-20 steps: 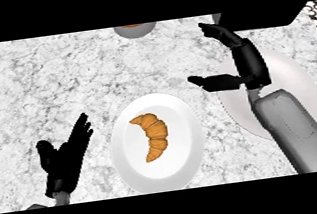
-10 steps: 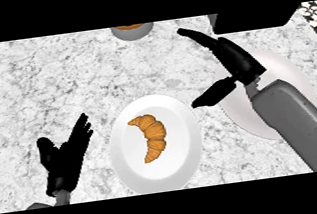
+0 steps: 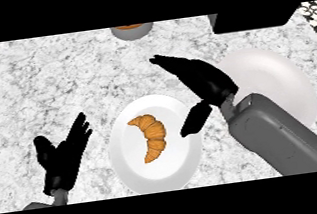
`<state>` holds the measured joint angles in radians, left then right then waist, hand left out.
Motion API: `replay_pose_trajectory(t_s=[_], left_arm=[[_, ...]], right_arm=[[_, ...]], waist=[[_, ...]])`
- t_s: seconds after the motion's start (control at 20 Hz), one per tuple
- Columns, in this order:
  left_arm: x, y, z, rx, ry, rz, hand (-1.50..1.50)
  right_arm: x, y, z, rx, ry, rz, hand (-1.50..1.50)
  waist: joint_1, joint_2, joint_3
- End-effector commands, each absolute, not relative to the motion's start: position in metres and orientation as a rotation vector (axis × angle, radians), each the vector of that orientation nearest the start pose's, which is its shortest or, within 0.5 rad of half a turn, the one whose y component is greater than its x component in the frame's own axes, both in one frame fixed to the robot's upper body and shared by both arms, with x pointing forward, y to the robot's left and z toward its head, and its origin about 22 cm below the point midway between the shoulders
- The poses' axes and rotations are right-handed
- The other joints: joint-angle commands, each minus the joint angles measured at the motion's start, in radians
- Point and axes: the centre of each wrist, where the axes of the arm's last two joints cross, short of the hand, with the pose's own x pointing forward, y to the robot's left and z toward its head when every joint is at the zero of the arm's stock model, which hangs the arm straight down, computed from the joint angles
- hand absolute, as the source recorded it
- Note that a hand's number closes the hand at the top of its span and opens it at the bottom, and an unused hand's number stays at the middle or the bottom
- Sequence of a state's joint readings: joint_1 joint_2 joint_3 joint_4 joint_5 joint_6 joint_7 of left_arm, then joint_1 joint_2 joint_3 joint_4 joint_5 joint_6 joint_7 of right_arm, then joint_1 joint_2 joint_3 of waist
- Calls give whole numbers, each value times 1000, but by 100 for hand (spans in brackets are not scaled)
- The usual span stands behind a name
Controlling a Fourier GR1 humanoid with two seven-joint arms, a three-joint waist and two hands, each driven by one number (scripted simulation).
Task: Pick the croissant from the plate and place it in the plate
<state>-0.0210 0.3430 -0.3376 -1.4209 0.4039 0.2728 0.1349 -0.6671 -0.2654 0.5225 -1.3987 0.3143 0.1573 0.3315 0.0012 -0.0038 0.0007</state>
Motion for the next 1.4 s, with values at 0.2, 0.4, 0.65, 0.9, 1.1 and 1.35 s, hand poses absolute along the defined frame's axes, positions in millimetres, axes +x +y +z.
replay_pose_trajectory(t_s=[0.2,0.4,0.65,0.9,1.1,1.35], left_arm=[[240,234,-29,-4,-1183,-6,0],[238,238,-26,-2,-1181,-1,0],[241,249,-25,-12,-1177,-8,0],[243,225,-41,17,-1178,-2,0],[224,230,-39,13,-1171,-15,0],[243,227,-22,-1,-1183,-4,0]], right_arm=[[312,-65,97,-349,-1480,1260,-150],[301,-38,91,-326,-1377,1303,-150],[282,-33,68,-281,-1347,1307,-150],[297,-49,57,-284,-1342,1339,-150],[293,-16,60,-422,-1327,1346,-150],[287,-17,63,-449,-1300,1354,-150]], waist=[[3,4,-1],[4,4,-1],[2,4,-1],[0,4,-1],[11,4,-1],[5,3,-1]])
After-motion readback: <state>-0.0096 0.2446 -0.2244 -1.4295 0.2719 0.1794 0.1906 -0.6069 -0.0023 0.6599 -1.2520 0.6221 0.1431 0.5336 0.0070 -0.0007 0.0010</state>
